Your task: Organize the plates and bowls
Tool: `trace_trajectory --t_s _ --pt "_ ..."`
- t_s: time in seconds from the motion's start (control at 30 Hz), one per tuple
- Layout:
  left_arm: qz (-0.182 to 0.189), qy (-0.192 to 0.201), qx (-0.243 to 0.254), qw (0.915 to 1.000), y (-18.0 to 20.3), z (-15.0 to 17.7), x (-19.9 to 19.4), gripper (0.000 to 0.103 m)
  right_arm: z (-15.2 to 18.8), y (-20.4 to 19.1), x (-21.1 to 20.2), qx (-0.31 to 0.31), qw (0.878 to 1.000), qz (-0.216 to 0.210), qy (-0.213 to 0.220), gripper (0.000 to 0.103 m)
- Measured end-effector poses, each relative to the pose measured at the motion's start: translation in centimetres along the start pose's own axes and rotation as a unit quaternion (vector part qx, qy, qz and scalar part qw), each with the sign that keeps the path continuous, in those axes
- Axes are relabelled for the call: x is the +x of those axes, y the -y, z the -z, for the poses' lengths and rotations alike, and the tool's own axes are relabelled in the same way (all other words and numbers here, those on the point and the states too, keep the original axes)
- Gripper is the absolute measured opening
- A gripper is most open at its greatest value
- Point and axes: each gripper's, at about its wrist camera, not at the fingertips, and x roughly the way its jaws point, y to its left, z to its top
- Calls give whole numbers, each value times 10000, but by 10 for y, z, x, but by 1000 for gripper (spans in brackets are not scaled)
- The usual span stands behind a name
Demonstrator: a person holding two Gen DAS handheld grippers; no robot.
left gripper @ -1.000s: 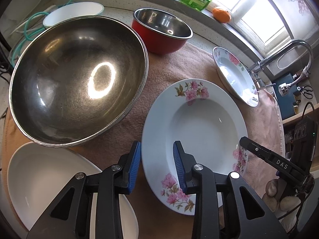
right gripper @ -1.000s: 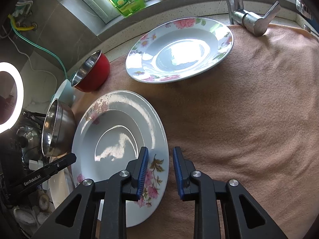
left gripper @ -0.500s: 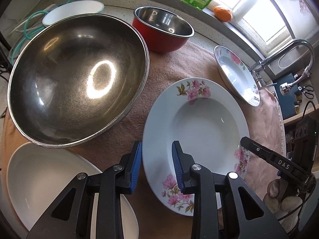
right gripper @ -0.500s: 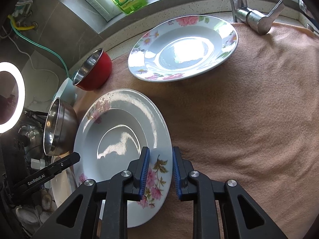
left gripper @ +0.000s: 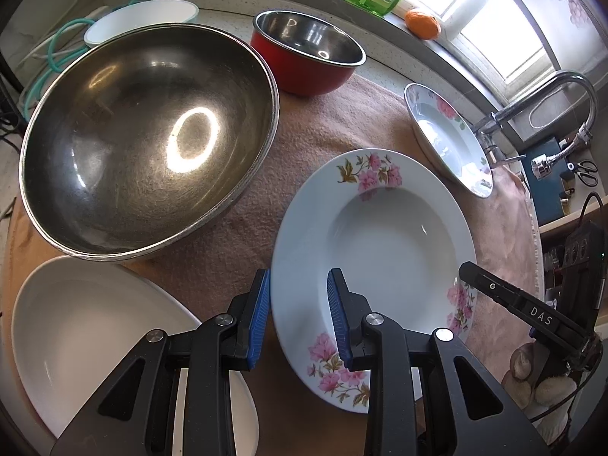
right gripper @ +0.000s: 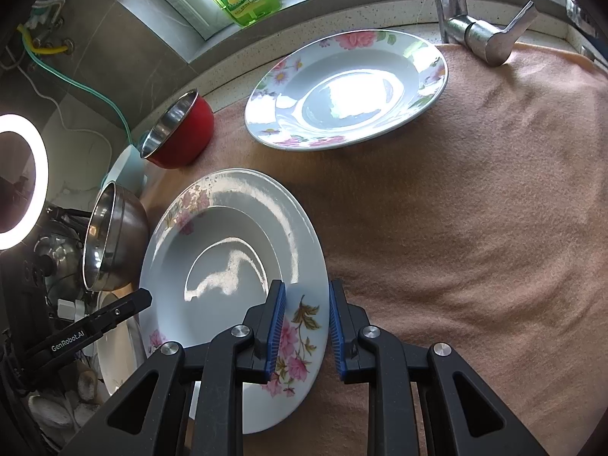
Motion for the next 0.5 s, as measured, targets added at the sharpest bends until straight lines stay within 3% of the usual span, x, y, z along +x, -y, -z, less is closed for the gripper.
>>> trace_trajectory --t_s 0.5 --pt "25 -6 43 10000 4 15 -8 29 15 2 -11 43 10000 44 15 20"
